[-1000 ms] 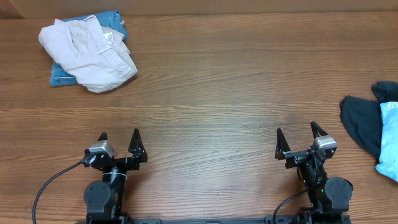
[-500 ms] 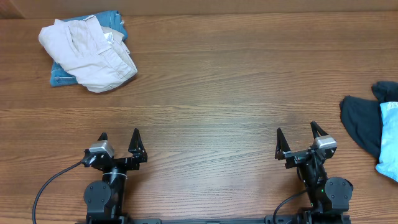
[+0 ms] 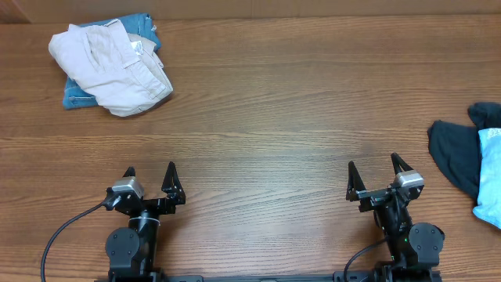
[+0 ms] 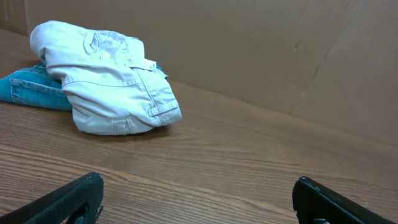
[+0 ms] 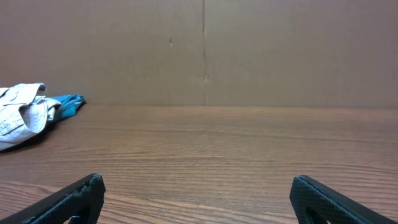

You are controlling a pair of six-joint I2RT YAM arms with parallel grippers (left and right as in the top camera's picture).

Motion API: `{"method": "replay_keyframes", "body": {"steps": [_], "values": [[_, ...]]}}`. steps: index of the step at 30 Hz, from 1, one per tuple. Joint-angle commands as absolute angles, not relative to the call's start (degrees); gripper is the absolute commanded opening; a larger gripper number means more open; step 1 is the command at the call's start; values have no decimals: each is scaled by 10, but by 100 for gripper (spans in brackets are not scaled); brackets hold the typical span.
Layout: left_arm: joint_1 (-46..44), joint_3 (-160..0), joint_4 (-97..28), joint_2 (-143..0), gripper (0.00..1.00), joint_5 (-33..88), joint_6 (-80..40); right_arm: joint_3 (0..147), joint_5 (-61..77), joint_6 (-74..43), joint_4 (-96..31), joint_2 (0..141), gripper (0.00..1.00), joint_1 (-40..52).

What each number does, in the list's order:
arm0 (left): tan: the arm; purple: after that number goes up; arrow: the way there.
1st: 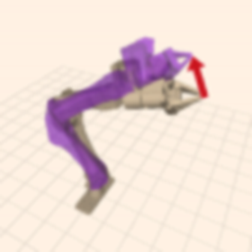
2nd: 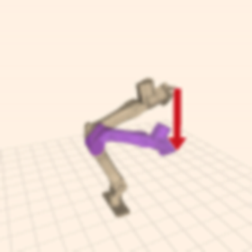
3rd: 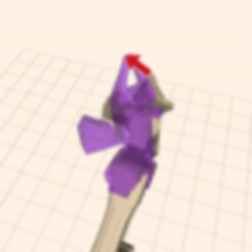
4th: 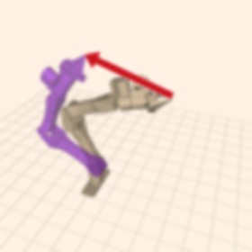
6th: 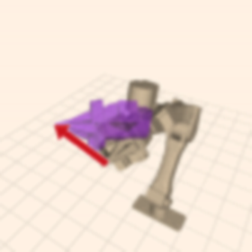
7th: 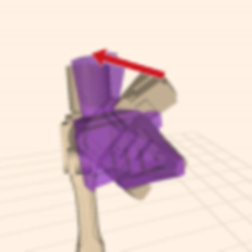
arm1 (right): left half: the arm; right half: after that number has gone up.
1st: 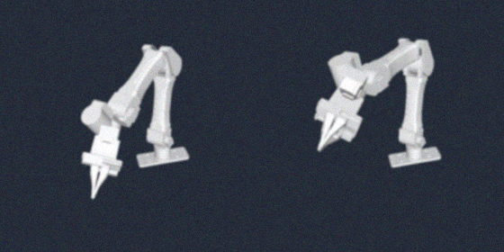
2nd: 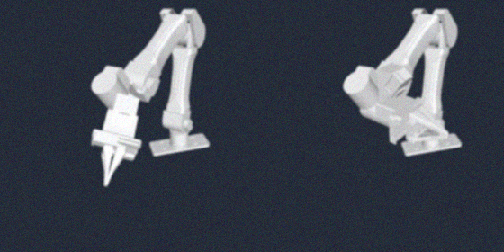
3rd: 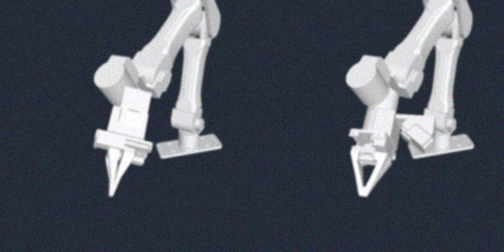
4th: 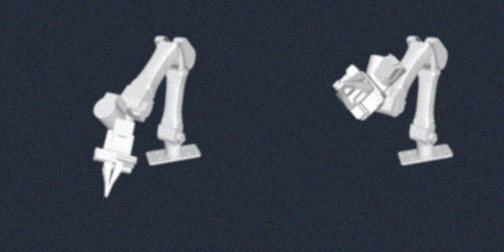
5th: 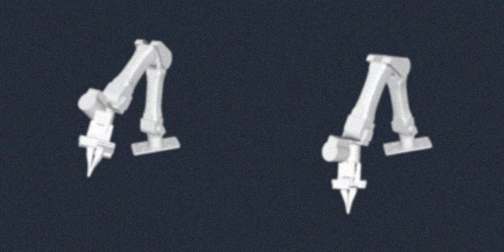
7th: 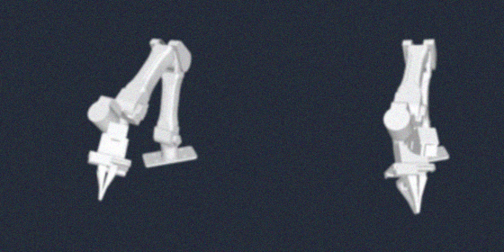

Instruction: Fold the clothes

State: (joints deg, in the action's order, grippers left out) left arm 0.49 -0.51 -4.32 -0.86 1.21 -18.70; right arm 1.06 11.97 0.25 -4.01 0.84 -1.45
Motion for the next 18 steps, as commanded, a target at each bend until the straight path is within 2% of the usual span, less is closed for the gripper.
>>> {"method": "replay_keyframes", "body": {"steps": [1,6,8,10,13,16,18], "values": [[8,-3,-44,-4,100,4,-180,5,114,7,-37,2,100,-12],[8,-3,-44,-4,100,4,-180,5,114,6,-25,2,100,-12],[8,-3,-44,-4,100,4,-180,5,166,-31,9,2,100,-12],[8,-3,-44,-4,100,4,-180,5,283,-74,27,2,100,-12],[8,-3,-44,-4,100,4,-180,5,323,-76,63,2,100,-12],[8,-3,-44,-4,100,4,-180,5,445,-143,202,2,100,-12],[8,-3,-44,-4,100,4,-180,25,444,-155,273,2,100,-14]]}}
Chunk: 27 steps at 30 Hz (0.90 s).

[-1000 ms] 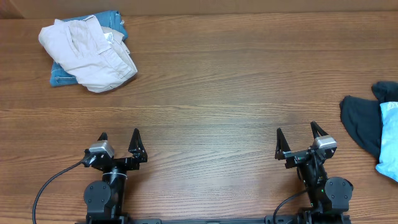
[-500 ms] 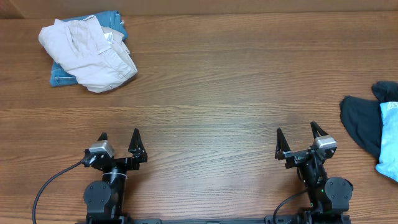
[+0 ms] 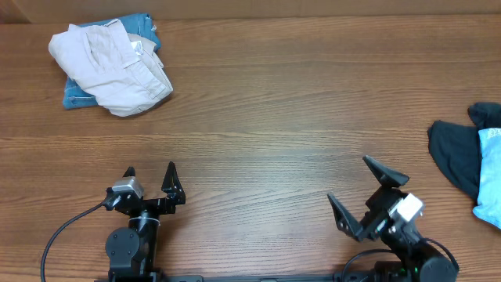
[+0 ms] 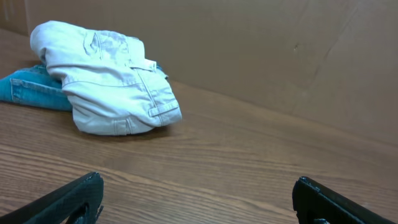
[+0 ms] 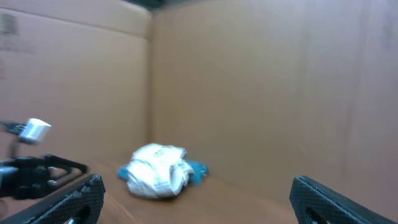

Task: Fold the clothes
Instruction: 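Reach the right gripper to the right pile and grasp the light-blue T-shirt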

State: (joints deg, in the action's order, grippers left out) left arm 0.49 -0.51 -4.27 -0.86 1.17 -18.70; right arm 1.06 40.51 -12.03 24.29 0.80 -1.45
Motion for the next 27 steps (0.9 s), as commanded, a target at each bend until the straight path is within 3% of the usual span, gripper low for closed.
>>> {"method": "replay_keyframes", "body": {"steps": [1,7,16,19,24,27], "values": [[8,-3,-44,-4,100,4,-180,43,431,-154,264,2,100,-17],[8,-3,-44,-4,100,4,-180,210,330,-68,91,89,100,-43],[8,-3,-44,-4,100,4,-180,562,-105,-28,-257,482,100,-73],[8,-3,-44,-4,100,4,-180,708,-97,-108,-402,648,100,-216],[8,-3,-44,-4,100,4,-180,757,-2,-123,-430,730,100,-435],[8,-3,-44,-4,100,4,-180,757,0,-153,-442,733,100,-506]]}}
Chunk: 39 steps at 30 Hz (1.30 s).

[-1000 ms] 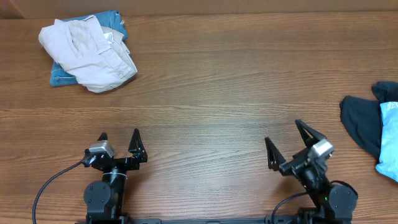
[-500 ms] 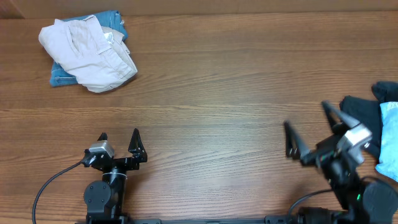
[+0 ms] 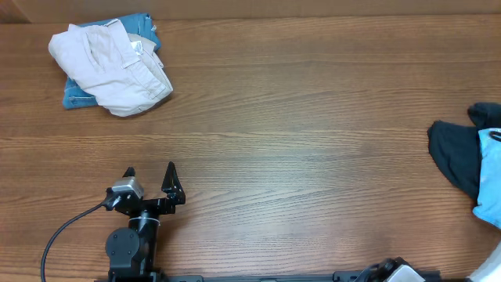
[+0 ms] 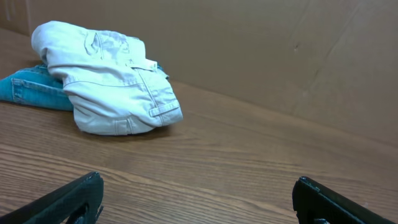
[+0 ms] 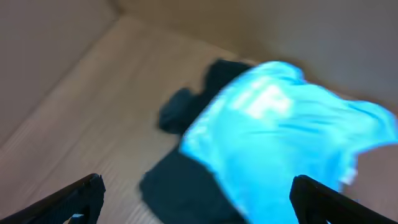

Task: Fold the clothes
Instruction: 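Reach the right gripper to the right pile and grasp the light-blue T-shirt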

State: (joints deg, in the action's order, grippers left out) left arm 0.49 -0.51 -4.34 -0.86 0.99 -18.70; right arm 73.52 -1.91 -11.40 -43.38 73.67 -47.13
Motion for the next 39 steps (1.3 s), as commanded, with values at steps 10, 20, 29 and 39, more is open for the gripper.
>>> {"method": "replay_keyframes", "body": {"steps": [10,20,29,39], "values": [[8,-3,-44,-4,100,4,-180,728,7,-303,-545,878,100,-659],[8,-3,-44,-4,100,4,-180,655,53,-326,-509,907,100,-723],[8,-3,-44,-4,100,4,-180,543,91,-327,-377,908,93,-723],[8,-3,-44,-4,100,4,-180,536,144,-336,-315,978,94,-724]]}}
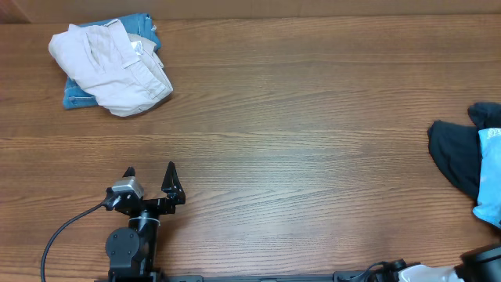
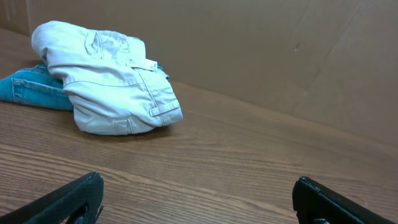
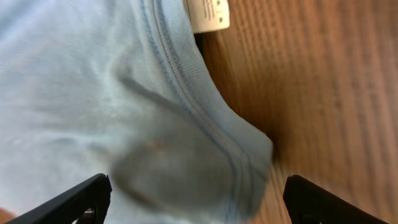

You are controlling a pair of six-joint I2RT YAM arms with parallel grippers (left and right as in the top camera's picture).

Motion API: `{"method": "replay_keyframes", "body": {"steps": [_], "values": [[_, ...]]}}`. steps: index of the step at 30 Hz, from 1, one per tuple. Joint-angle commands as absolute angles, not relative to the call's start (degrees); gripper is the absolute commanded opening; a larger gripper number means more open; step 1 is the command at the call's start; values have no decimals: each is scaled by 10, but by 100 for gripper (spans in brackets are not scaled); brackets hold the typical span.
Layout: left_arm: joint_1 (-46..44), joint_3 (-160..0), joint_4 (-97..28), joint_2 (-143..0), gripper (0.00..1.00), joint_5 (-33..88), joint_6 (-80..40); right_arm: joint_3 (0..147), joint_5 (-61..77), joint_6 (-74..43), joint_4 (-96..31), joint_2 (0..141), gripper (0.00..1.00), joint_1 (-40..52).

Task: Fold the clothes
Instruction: 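Reach the right gripper to the right pile and grasp the light-blue T-shirt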

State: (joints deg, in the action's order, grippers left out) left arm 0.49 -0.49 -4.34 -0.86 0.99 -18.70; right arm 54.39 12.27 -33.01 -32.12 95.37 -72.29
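Observation:
A light blue shirt point(image 1: 490, 178) lies at the table's right edge, partly on a dark garment point(image 1: 453, 157). In the right wrist view the shirt's collar seam point(image 3: 205, 118) and white label point(image 3: 208, 15) fill the frame. My right gripper point(image 3: 196, 200) hovers close over it, open, with nothing between its fingertips point(image 3: 74, 199). In the overhead view only a bit of that arm point(image 1: 481, 260) shows at the bottom right corner. My left gripper point(image 1: 149, 182) rests open near the front edge, empty point(image 2: 199, 202).
Folded beige trousers point(image 1: 109, 66) lie on folded blue jeans point(image 1: 77, 95) at the far left corner; both also show in the left wrist view, trousers point(image 2: 106, 84) over jeans point(image 2: 28, 90). A cardboard wall point(image 2: 280, 50) backs the wooden table point(image 1: 282, 133).
The right wrist camera saw the blue shirt and dark garment from some distance; now it is close over the shirt's collar. The left arm has not moved.
Both grippers rested open near the front edge. Then the right gripper stood turned, its camera facing the folded pile. Then it was gone from the overhead view, looking at the blue shirt, and now sits close above it. The left arm stayed put.

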Motion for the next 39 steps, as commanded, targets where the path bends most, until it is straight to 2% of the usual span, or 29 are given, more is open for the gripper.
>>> {"method": "replay_keyframes", "body": {"steps": [1,3,4,8,9,10,11,16,19,24,30,31,33,34,37,39], "values": [[8,-3,-44,-4,100,4,-180,536,142,-347,-315,986,94,-724],[8,-3,-44,-4,100,4,-180,536,143,-358,-304,997,93,-724],[8,-3,-44,-4,100,4,-180,536,143,-358,-299,997,87,-724],[8,-3,-44,-4,100,4,-180,537,146,-356,-291,997,45,-724],[8,-3,-44,-4,100,4,-180,538,158,-356,-287,996,27,-724],[8,-3,-44,-4,100,4,-180,538,168,-356,-283,994,16,-724],[8,-3,-44,-4,100,4,-180,538,171,-356,-283,990,9,-724],[8,-3,-44,-4,100,4,-180,539,260,-356,-275,927,4,-723],[8,-3,-44,-4,100,4,-180,544,337,-361,-272,858,5,-723],[8,-3,-44,-4,100,4,-180,544,356,-389,-275,776,19,-675],[8,-3,-44,-4,100,4,-180,544,330,-383,-277,774,20,-649],[8,-3,-44,-4,100,4,-180,544,319,-370,-279,774,28,-649],[8,-3,-44,-4,100,4,-180,544,246,-369,-307,775,59,-649],[8,-3,-44,-4,100,4,-180,544,199,-368,-326,778,67,-649],[8,-3,-44,-4,100,4,-180,543,180,-361,-348,817,75,-649],[8,-3,-44,-4,100,4,-180,543,180,-360,-344,849,77,-649]]}}
